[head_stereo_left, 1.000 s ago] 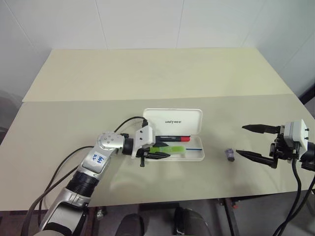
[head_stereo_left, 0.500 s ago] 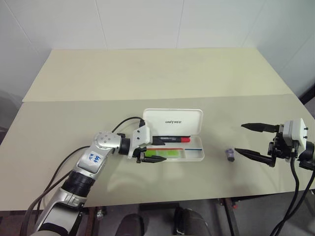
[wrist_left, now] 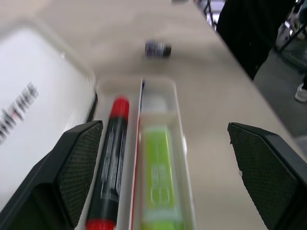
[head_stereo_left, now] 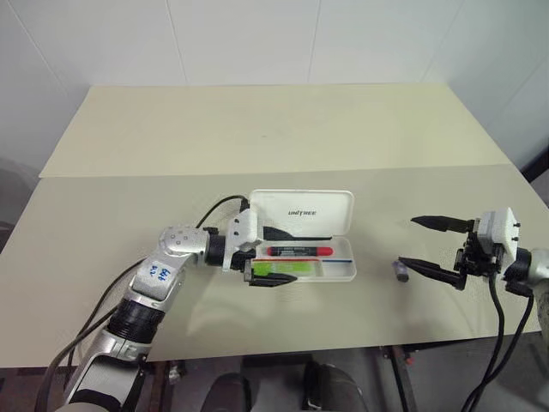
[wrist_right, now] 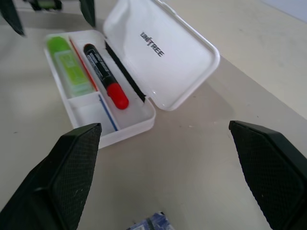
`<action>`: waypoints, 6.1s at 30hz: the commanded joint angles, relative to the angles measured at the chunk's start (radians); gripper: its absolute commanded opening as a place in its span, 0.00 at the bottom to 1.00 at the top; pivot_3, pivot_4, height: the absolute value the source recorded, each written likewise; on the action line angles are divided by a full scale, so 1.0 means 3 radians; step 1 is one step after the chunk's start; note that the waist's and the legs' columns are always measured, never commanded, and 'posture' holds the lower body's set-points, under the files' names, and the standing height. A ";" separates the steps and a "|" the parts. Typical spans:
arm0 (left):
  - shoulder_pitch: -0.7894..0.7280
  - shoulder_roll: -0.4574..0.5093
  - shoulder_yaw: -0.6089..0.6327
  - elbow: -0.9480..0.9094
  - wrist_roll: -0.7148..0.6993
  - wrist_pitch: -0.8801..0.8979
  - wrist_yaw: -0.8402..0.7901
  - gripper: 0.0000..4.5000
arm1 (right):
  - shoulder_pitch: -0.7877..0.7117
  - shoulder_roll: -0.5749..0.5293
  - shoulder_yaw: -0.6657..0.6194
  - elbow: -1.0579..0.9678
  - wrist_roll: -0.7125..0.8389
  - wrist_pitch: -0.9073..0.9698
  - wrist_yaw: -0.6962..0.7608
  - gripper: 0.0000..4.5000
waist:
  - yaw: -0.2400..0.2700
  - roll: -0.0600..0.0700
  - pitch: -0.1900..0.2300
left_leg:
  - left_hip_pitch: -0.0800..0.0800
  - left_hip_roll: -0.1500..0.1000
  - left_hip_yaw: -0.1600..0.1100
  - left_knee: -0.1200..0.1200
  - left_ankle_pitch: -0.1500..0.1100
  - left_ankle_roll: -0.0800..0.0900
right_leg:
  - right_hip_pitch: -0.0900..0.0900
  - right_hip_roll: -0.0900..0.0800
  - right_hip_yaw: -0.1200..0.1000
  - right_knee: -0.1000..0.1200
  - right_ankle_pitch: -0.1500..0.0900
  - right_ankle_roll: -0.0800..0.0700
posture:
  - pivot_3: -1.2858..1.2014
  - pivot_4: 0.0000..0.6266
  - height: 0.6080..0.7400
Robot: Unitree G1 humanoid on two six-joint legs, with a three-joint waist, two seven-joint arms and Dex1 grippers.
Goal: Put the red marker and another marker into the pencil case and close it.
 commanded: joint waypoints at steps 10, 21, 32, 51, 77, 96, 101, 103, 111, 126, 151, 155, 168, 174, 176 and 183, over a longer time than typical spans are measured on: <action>0.0203 0.0632 0.0678 -0.0423 -0.0545 0.0010 -0.0343 0.99 | -0.0067 -0.0143 0.0087 0.0312 -0.0294 -0.0080 0.0129 1.00 | -0.0005 0.0000 0.0000 | 0.0001 0.0001 -0.0001 0.0000 0.0000 0.0000 | 0.0001 0.0000 0.0001 0.0000 0.0000 0.0000 | 0.52 0.24 1.00; 0.0562 0.0681 0.0865 -0.0668 -0.0601 0.0029 -0.0076 0.99 | 0.0703 0.0410 -0.0019 -0.0714 -0.0248 0.0572 -0.0965 1.00 | -0.0001 -0.0001 -0.0001 | 0.0000 -0.0003 -0.0007 -0.0004 0.0000 0.0000 | 0.0002 -0.0001 0.0004 0.0000 0.0000 -0.0001 | 0.52 0.24 1.00; 0.0549 0.0587 0.0776 -0.0650 -0.0588 0.0008 -0.0003 0.99 | 0.1144 0.0899 -0.0044 -0.1130 -0.0461 0.0559 -0.1806 1.00 | -0.0008 -0.0003 -0.0002 | 0.0003 0.0000 -0.0011 -0.0008 0.0000 0.0000 | 0.0002 0.0003 0.0006 0.0001 -0.0001 -0.0002 | 0.52 0.24 1.00; 0.0483 0.0574 0.0780 -0.0643 -0.0583 0.0023 0.0028 1.00 | 0.1179 0.1179 0.0229 -0.1179 -0.0621 0.0611 -0.2213 0.29 | -0.0013 -0.0004 -0.0003 | 0.0004 -0.0001 -0.0011 -0.0015 -0.0001 0.0001 | -0.0001 0.0004 0.0008 0.0000 -0.0002 -0.0003 | 0.52 0.24 1.00; 0.0895 0.0745 0.0977 -0.0830 -0.0576 -0.0057 0.0099 1.00 | -0.0590 0.0433 0.0935 -0.0233 -0.0200 0.0228 0.0237 0.08 | -0.0016 -0.0002 -0.0001 | 0.0000 -0.0002 -0.0009 -0.0019 -0.0001 0.0002 | -0.0007 0.0004 0.0005 -0.0001 -0.0002 -0.0004 | 0.52 0.24 1.00; 0.0994 0.0779 0.1019 -0.1091 -0.0614 0.0096 0.0288 1.00 | -0.1091 0.0662 0.1282 0.0831 -0.0680 -0.0211 0.0582 0.25 | -0.0020 -0.0001 -0.0001 | 0.0002 -0.0001 -0.0006 -0.0017 -0.0001 0.0001 | -0.0007 0.0005 0.0004 0.0000 -0.0002 -0.0004 | 0.52 0.24 1.00; 0.0962 0.0774 0.1012 -0.1052 -0.0606 0.0084 0.0282 1.00 | -0.1154 0.0729 0.1232 0.0809 -0.0675 -0.0308 0.0520 0.63 | -0.0023 -0.0001 -0.0001 | 0.0002 0.0000 -0.0006 -0.0016 0.0000 0.0000 | -0.0007 0.0005 0.0004 -0.0001 -0.0002 -0.0004 | 0.52 0.24 1.00; 0.0951 0.0768 0.1009 -0.1028 -0.0599 0.0070 0.0275 1.00 | -0.1168 0.0738 0.1216 0.0703 -0.0614 -0.0233 0.0530 0.79 | -0.0022 0.0000 0.0000 | 0.0002 -0.0001 -0.0006 -0.0016 0.0000 0.0000 | -0.0007 0.0005 0.0005 0.0000 -0.0002 -0.0004 | 0.52 0.24 1.00; 0.0961 0.0757 0.1044 -0.0935 -0.0580 0.0012 0.0271 1.00 | -0.1075 0.0587 0.0892 -0.0052 -0.0173 0.0299 0.0372 0.99 | -0.0008 0.0001 0.0000 | 0.0001 -0.0001 -0.0009 -0.0016 0.0000 0.0000 | -0.0007 0.0005 0.0003 0.0000 -0.0002 -0.0004 | 0.52 0.24 1.00; 0.0909 0.0725 0.1339 -0.0199 -0.0618 -0.0448 0.0095 0.73 | -0.0894 0.0181 0.0318 0.0347 0.0006 -0.0032 0.0753 1.00 | -0.0021 -0.0001 -0.0001 | 0.0005 0.0000 -0.0003 -0.0017 0.0000 0.0000 | -0.0007 0.0005 0.0004 0.0000 -0.0002 -0.0004 | 0.52 0.24 1.00; 0.0129 0.0125 0.1070 0.0653 0.0245 -0.1025 0.1185 0.01 | -0.0999 0.0188 0.0298 0.0518 -0.0001 -0.0135 0.0679 1.00 | -0.0017 -0.0004 -0.0002 | 0.0004 -0.0001 -0.0001 -0.0013 0.0000 0.0000 | -0.0004 0.0004 0.0000 0.0001 0.0000 -0.0001 | 0.52 0.24 1.00; 0.0034 0.0039 0.0833 0.0887 0.0366 -0.0877 0.1177 0.01 | -0.0983 0.0214 0.0302 0.0436 0.0003 -0.0131 0.0610 1.00 | -0.0003 -0.0005 -0.0002 | 0.0001 -0.0001 -0.0002 -0.0013 0.0000 0.0000 | -0.0006 0.0004 -0.0001 0.0001 0.0000 -0.0001 | 0.52 0.24 1.00; -0.0173 -0.0168 0.0733 0.0833 -0.0017 -0.0943 0.0623 0.01 | -0.0818 0.0258 0.0293 0.0244 0.0047 -0.0117 0.0464 1.00 | -0.0006 -0.0006 -0.0002 | 0.0001 -0.0001 -0.0002 -0.0011 0.0000 0.0000 | -0.0005 0.0004 -0.0001 0.0001 0.0000 0.0000 | 0.52 0.24 1.00; -0.0118 -0.0091 0.0692 0.0677 -0.0098 -0.0981 0.0285 0.01 | -0.0723 0.0268 0.0270 0.0152 0.0075 -0.0096 0.0392 1.00 | -0.0009 -0.0006 -0.0002 | -0.0001 -0.0002 -0.0002 -0.0006 0.0000 0.0000 | -0.0004 0.0003 -0.0001 0.0001 0.0001 0.0001 | 0.52 0.24 1.00; -0.0108 -0.0037 0.0634 0.0637 -0.0107 -0.1003 0.0088 0.01 | -0.0697 0.0267 0.0261 0.0132 0.0084 -0.0092 0.0368 1.00 | -0.0012 -0.0006 -0.0001 | -0.0001 -0.0001 -0.0002 -0.0006 0.0000 0.0000 | -0.0004 0.0004 -0.0001 0.0001 0.0001 0.0001 | 0.52 0.24 1.00; -0.0132 0.0005 0.0562 0.0664 -0.0089 -0.1087 -0.0097 0.01 | -0.0646 0.0256 0.0243 0.0092 0.0107 -0.0089 0.0314 1.00 | -0.0010 -0.0006 -0.0002 | -0.0001 -0.0001 -0.0002 0.0000 0.0000 0.0000 | -0.0002 0.0004 0.0001 0.0001 0.0001 0.0001 | 0.52 0.24 1.00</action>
